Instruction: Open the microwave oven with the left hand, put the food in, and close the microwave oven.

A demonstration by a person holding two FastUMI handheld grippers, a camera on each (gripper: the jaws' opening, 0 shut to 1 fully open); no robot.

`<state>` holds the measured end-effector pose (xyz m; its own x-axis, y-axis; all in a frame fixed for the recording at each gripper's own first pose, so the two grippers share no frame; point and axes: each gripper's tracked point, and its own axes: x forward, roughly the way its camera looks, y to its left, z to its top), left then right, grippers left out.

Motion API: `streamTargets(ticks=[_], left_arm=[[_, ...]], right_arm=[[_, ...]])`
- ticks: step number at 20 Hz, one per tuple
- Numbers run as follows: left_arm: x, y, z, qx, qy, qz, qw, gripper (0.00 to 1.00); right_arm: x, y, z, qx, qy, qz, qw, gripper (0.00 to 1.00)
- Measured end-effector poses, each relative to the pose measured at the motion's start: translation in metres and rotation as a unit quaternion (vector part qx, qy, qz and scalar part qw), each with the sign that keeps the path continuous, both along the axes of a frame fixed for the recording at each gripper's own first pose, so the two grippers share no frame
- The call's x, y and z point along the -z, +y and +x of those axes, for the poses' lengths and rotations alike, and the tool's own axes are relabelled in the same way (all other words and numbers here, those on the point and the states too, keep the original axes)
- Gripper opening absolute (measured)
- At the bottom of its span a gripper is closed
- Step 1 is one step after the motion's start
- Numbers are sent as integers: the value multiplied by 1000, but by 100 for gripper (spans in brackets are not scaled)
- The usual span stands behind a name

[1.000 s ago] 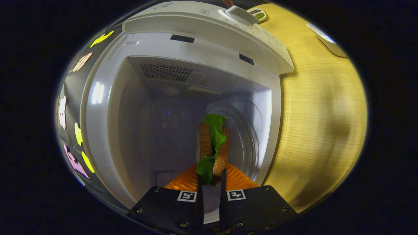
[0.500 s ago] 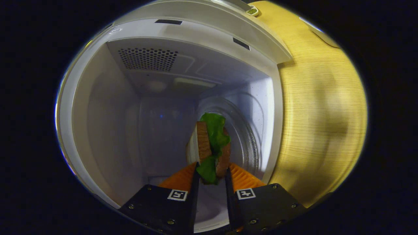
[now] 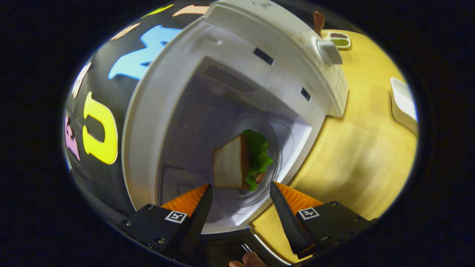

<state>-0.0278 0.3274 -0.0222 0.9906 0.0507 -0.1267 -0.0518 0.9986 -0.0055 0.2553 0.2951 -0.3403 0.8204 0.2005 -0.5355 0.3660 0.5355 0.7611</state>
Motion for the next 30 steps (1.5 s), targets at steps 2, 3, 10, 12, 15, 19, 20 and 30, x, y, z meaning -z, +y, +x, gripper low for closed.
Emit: streamTargets(ticks=[2,3,10,12,15,19,20,30], left_arm=[[4,-17,5,9,-3,-3,1000,96],[6,-26,9,14,-2,-4,1000,96],[23,-84,19,32,0,-15,999,96],[31,-100,23,37,7,-17,999,95],[36,-124,26,47,11,-18,999,96],[23,-145,29,49,-11,-1,999,96],[19,-147,29,46,-18,1,999,96],[30,-139,4,32,16,-22,999,95]], right_arm=[[-21,-13,-23,-39,-23,-39,998,93],[-30,-20,-36,-59,-34,-63,996,93],[-148,-106,-105,-126,-186,-288,931,93],[-183,-123,-126,-134,-223,-326,909,93],[-225,-149,-154,-118,-245,-355,894,93],[-265,-183,-182,-76,-257,-379,886,92],[-275,-191,-187,-68,-261,-387,882,93],[-326,-199,-206,-57,-308,-418,853,92]])
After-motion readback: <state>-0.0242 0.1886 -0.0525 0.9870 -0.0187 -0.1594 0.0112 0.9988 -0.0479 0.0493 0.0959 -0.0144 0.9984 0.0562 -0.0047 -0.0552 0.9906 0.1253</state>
